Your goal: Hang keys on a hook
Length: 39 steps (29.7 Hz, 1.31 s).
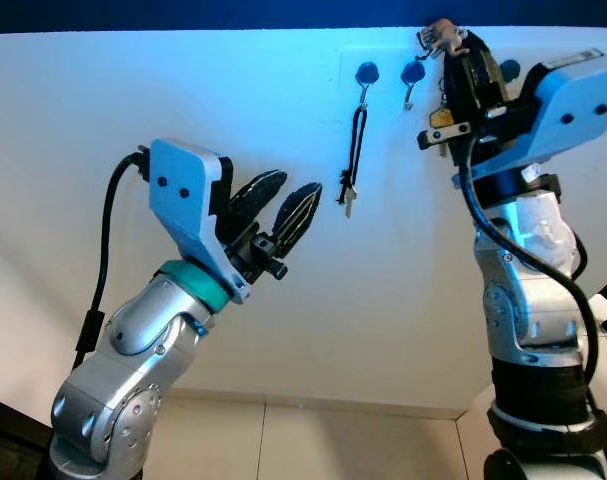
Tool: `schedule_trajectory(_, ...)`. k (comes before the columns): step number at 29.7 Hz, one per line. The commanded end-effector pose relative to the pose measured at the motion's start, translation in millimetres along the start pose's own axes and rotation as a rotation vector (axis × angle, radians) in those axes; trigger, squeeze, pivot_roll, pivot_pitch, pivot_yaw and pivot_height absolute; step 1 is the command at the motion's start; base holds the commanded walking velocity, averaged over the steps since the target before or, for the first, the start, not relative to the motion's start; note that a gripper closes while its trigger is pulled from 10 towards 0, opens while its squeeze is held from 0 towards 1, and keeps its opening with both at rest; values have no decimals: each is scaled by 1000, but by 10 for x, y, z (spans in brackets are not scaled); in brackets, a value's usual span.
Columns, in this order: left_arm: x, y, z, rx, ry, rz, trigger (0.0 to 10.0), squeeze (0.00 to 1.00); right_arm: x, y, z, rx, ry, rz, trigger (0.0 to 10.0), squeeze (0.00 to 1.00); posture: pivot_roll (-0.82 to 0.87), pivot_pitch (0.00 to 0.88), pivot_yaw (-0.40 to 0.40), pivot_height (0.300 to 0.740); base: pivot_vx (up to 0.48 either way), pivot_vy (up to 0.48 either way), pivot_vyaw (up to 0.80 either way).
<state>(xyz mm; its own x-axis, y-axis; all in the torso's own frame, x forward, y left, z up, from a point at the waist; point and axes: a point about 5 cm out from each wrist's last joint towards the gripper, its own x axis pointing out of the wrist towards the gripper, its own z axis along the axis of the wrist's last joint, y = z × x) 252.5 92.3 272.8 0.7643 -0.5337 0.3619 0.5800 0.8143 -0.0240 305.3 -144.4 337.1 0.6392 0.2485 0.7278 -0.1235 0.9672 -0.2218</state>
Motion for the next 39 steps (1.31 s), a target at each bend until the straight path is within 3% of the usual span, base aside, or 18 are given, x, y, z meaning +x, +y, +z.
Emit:
schedule_trajectory(1, -20, -19, -22, -1, 15, -6, 10000, 0, 35, 11, 73, 15, -32, -1, 10000, 0, -100, 45, 123, 740, 0, 0, 0)
schedule_trajectory(8, -20, -20, -21, -1, 15, -6, 10000, 0, 63, 34, 18, 15, -19, 5, 10000, 0, -96, 45, 122, 740, 0, 0, 0)
schedule_trajectory(19, -28, -25, -12, 0, 14, -1, 10000, 0, 71, 181, -261, 15, 82, 52, 10000, 0, -86, 52, 117, 740, 0, 0, 0)
schedule_trajectory(31, -27, -30, -20, -4, 15, -2, 10000, 0, 43, 208, -317, 27, 99, 66, 10000, 0, -89, 51, 117, 740, 0, 0, 0)
schedule_trajectory(39, -30, -27, -28, -3, 19, 1, 10000, 0, -115, 189, -338, -39, 124, 83, 10000, 0, -92, 52, 114, 740, 0, 0, 0)
